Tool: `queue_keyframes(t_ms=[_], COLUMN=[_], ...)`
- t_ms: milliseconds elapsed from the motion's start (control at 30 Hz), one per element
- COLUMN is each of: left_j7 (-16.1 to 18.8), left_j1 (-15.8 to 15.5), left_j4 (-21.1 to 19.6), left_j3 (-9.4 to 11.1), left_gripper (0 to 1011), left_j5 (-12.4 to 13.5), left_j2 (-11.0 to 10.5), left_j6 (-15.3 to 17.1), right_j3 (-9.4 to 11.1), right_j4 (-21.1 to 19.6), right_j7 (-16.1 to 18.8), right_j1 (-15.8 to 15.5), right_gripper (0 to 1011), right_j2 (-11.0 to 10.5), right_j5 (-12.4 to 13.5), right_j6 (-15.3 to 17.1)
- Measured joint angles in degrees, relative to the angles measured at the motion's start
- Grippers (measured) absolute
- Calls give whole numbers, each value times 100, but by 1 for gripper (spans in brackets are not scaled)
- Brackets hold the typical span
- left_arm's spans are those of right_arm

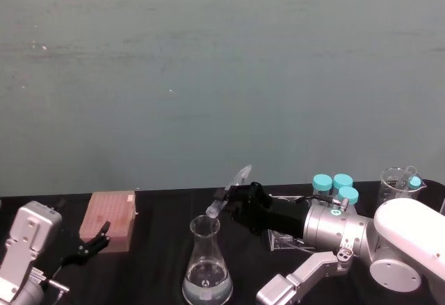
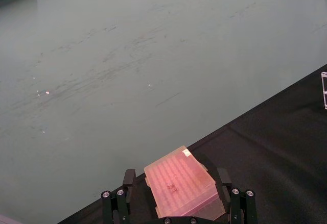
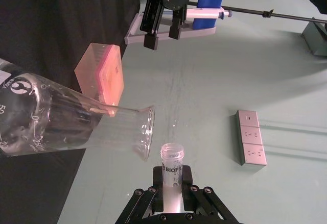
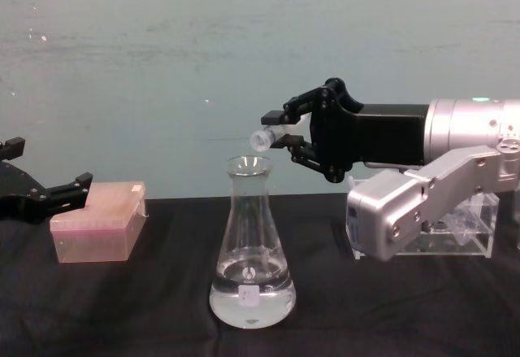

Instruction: Pour the liquid from the test tube into the beaker using one hand.

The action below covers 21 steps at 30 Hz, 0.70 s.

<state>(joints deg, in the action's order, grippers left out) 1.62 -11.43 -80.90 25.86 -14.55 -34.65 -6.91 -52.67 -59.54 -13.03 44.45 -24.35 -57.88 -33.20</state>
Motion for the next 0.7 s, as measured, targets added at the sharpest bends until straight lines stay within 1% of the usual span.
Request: queue_keyframes(t_ms=[233, 700], left_j7=[0, 0], left_j1=[0, 0], left_j4=[0, 0], left_j3=[0, 0], left_gripper=[1000, 1000], left_j5=[0, 0], left_j2=[0, 0], left_j6=[0, 0], right_j3=[-76, -141], right_j4=[43, 98], right_j7=[-91, -176], right_j1=[59, 111], right_gripper=[198, 198], right_j2=[9, 12], right_j5=[-90, -105], right_j6=[13, 9])
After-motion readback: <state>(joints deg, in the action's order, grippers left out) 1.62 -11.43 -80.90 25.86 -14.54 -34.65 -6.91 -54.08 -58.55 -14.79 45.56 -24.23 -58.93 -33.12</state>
